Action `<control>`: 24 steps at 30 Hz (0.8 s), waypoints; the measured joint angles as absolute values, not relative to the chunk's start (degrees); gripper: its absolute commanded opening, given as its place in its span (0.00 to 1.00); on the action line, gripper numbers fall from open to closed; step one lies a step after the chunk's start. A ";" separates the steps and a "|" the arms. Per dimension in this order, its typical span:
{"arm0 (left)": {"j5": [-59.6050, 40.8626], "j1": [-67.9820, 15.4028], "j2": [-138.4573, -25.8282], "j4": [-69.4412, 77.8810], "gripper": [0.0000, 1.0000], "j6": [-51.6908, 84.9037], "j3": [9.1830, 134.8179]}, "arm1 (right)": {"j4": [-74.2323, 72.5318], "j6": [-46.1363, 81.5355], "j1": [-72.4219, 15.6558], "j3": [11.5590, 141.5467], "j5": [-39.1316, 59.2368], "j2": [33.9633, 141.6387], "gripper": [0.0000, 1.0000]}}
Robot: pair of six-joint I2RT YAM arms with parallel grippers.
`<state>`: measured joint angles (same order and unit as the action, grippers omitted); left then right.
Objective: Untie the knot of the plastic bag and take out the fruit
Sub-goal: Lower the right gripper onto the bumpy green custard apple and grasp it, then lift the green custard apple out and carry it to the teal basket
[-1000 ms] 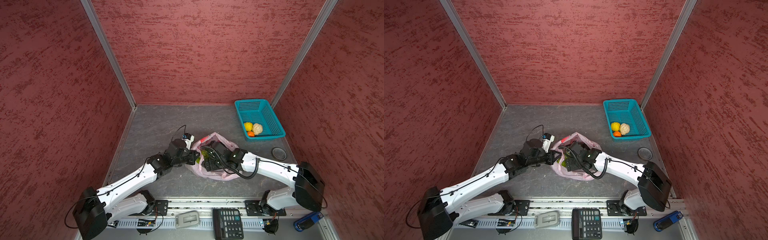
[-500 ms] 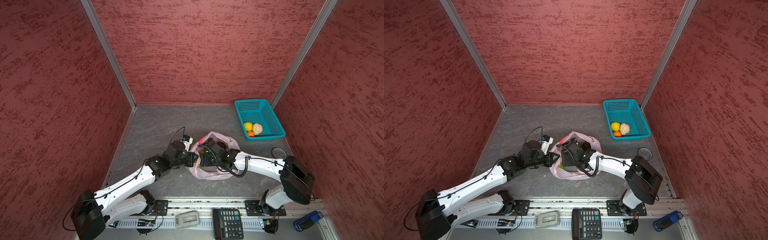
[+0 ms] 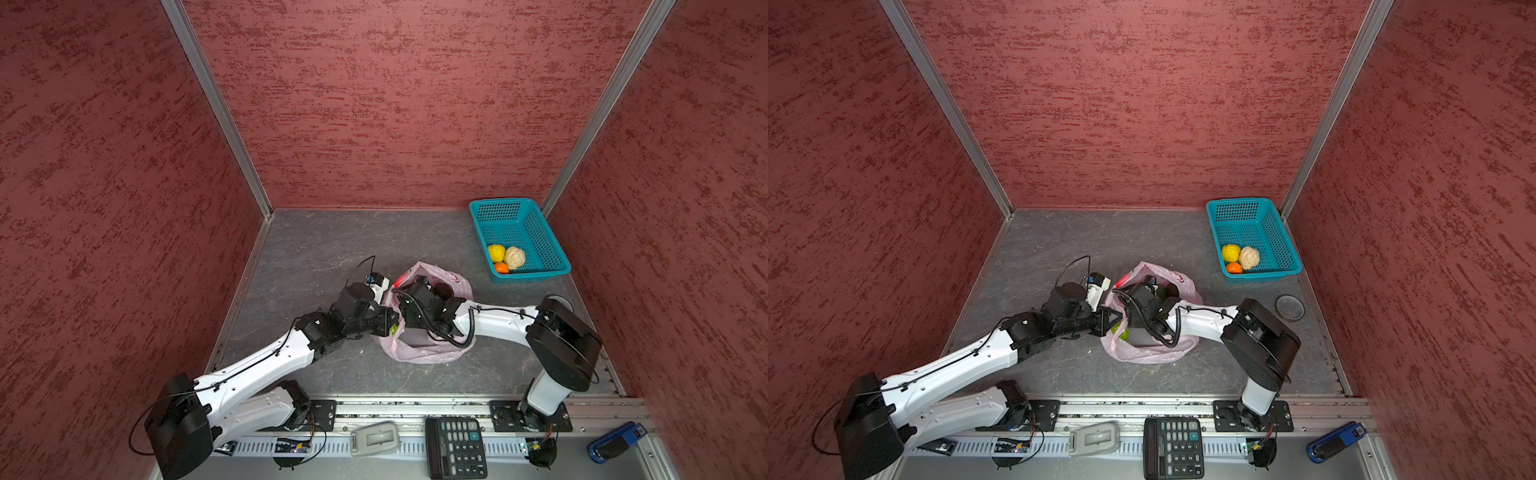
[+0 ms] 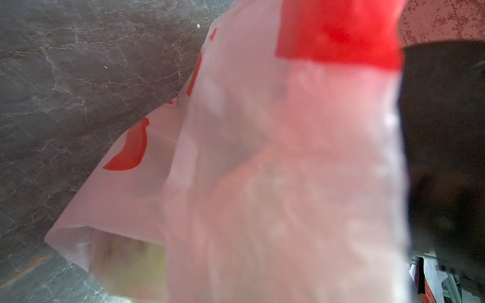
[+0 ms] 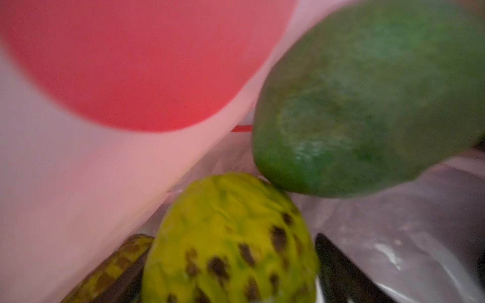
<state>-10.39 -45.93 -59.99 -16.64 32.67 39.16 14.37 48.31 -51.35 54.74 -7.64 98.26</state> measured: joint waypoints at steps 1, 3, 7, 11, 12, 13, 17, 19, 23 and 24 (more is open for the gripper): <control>-10.39 -45.93 -59.99 -16.58 0.00 32.64 39.16 | 14.35 48.31 -51.33 54.76 -7.84 98.26 0.70; -10.37 -45.93 -59.99 -16.53 0.00 32.67 39.16 | 14.37 48.53 -51.29 54.81 -8.08 98.26 0.65; -10.37 -45.93 -59.99 -16.43 0.00 32.64 39.16 | 14.94 48.45 -51.29 54.81 -8.19 97.89 0.61; -10.24 -45.93 -59.99 -16.08 0.00 32.64 39.16 | 16.80 48.12 -51.29 54.81 -7.86 95.44 0.60; -10.17 -45.93 -59.99 -15.92 0.00 32.67 39.16 | 17.39 47.97 -51.31 54.81 -7.68 94.28 0.60; -10.15 -45.93 -60.01 -15.77 0.00 32.67 39.16 | 17.96 47.77 -51.35 54.81 -7.51 93.06 0.60; -10.07 -45.93 -60.27 -15.09 0.00 32.64 39.16 | 20.32 47.35 -52.10 54.81 -6.85 88.47 0.60; -10.07 -45.91 -60.86 -14.57 0.00 32.64 39.16 | 21.41 47.13 -52.47 54.81 -6.44 86.65 0.60; -10.15 -45.87 -61.98 -13.54 0.00 32.64 39.16 | 23.86 46.83 -53.39 54.83 -5.56 83.68 0.60; -10.20 -45.87 -62.08 -13.28 0.00 32.64 39.16 | 24.36 46.61 -53.56 54.83 -5.26 82.76 0.60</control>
